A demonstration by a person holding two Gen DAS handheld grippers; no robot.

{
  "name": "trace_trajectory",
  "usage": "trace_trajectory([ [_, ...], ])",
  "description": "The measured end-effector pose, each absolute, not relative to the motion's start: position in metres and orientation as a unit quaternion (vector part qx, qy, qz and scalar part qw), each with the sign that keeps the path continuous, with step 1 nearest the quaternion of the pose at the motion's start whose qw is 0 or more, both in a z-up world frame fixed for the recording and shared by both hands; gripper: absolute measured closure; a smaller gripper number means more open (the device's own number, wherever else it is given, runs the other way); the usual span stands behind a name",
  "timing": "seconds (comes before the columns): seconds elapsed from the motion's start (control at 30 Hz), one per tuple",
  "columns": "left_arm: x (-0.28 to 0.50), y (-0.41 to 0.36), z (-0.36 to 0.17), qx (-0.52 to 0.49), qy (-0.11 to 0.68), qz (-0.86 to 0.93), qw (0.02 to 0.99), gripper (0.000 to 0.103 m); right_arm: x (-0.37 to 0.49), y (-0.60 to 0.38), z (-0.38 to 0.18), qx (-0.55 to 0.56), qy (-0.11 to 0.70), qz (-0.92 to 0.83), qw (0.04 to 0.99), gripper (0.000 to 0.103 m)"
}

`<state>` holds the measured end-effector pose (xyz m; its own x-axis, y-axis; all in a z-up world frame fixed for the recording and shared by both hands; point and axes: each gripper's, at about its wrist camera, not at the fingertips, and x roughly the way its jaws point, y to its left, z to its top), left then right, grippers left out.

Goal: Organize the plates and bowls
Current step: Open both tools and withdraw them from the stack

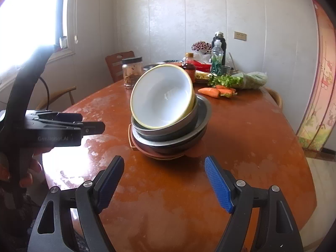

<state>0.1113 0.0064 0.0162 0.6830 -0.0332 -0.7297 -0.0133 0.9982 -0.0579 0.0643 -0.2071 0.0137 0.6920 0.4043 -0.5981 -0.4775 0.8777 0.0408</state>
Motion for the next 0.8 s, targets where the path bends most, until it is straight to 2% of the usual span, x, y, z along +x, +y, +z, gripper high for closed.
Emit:
trace_trajectory([
  [0.37,0.068,-0.014,0.005,-0.040,0.403,-0.017,0.914,0.028,0.040,-0.221,0.024,-0.031,0.303,0.213,0.928,0.022],
  [0.8,0.054,-0.030,-0.011,-0.026,0.407,-0.016,0.913,0.025,0.014,-0.238,0.014,-0.010,0.295,0.171,0.940,0.022],
])
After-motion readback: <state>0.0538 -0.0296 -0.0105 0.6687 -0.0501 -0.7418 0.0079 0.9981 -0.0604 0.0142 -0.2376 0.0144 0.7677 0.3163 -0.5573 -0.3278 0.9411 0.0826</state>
